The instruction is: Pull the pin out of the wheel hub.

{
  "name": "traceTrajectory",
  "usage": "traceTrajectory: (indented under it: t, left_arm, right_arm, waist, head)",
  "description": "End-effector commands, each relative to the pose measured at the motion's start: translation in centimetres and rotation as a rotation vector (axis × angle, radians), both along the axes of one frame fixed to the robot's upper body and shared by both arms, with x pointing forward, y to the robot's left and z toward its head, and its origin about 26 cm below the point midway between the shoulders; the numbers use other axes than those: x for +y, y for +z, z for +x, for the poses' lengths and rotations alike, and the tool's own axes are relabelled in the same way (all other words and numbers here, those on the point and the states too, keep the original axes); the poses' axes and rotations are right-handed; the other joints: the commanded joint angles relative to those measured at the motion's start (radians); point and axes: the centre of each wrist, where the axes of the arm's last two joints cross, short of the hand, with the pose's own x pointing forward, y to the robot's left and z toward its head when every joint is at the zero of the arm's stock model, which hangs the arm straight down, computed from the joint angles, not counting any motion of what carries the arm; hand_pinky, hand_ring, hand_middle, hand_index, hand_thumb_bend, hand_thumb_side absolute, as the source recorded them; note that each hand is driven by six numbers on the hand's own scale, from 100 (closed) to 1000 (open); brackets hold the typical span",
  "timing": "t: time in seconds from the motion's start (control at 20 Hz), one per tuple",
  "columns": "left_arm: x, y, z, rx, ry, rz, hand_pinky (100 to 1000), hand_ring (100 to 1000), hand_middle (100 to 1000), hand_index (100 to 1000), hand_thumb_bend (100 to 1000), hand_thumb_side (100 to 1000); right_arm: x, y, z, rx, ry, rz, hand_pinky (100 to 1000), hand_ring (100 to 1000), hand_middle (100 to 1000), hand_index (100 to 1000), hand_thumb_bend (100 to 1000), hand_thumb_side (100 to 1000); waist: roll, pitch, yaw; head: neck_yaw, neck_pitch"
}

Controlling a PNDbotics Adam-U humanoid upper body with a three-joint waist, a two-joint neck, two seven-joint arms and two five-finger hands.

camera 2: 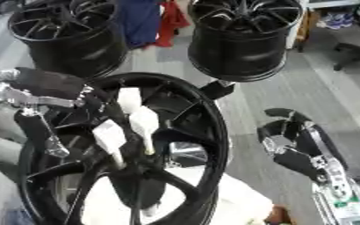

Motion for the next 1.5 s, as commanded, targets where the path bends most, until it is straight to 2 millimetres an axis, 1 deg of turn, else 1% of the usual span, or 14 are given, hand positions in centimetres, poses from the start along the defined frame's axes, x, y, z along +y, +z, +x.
traceTrajectory:
  t: [0.05,0.2,0.4,0.65,1.05,1.1,1.15,1.35,1.4,1.5]
  left_arm:
    - [-0.2,0.9,0.3,-0.033,-0.182,0.164,767,814,862,917,453,254]
    - [-0.5,0.6,0.5,-0.034,-0.188,0.174,752,800,845,911,434,248]
    - [-0.8,0.1,0.8,-0.036,-0.193,0.192,683,733,770,877,410,244]
    - [-1.1,-0.3,1.0,-0.029,-0.201,0.195,666,719,758,868,399,244]
    - [-1.3,-1.3,1.2,-0.020,-0.206,0.223,603,645,681,817,353,212]
    - [-1.3,-1.3,1.3,-0.021,-0.205,0.224,589,627,661,803,326,198]
    - [-1.2,-1.3,1.3,-0.022,-0.202,0.225,587,625,659,801,323,197]
    - [-1.1,-1.0,1.5,-0.026,-0.191,0.220,541,569,589,743,214,146]
    - [-1.0,-0.9,1.5,-0.026,-0.187,0.216,514,535,550,711,178,139]
    - [-0.9,-0.5,1.6,-0.020,-0.172,0.190,472,492,499,665,137,135]
  right_arm:
    - [-0.3,0.7,0.2,-0.019,0.006,-0.017,646,641,755,722,263,100]
    - [-0.3,0.7,0.2,-0.019,0.010,-0.017,646,641,755,722,257,100]
    - [-0.3,0.7,0.2,-0.019,0.008,-0.019,646,641,755,721,264,100]
    - [-0.3,0.7,0.2,-0.019,0.010,-0.018,646,642,755,721,262,100]
    - [-0.3,0.7,0.2,-0.019,0.011,-0.019,646,641,755,721,267,100]
    - [-0.3,0.7,0.2,-0.019,0.011,-0.018,646,641,755,721,266,100]
    - [-0.3,0.7,0.2,-0.019,0.012,-0.018,646,641,755,721,265,100]
    - [-0.3,0.7,0.2,-0.018,0.011,-0.018,646,641,755,721,265,100]
    - [-0.3,0.7,0.2,-0.018,0.010,-0.018,646,641,755,721,265,100]
    - [-0.3,0.7,0.2,-0.018,0.009,-0.017,646,640,755,721,265,100]
  waist:
    - [-0.002,-0.010,0.000]
    - [-0.001,-0.011,-0.002]
    - [0.000,-0.011,-0.004]
    - [0.001,-0.011,-0.005]
    - [0.000,-0.011,-0.007]
    - [0.000,-0.011,-0.007]
    - [0.000,-0.011,-0.006]
    - [0.000,-0.012,-0.006]
    - [-0.001,-0.012,-0.006]
    - [-0.001,-0.012,-0.005]
  head:
    - [0.003,-0.002]
    - [0.004,-0.002]
    - [0.005,-0.002]
    - [0.005,-0.002]
    - [0.005,-0.002]
    - [0.004,-0.002]
    - [0.004,-0.002]
    - [0.003,-0.003]
    - [0.003,-0.003]
    - [0.002,-0.004]
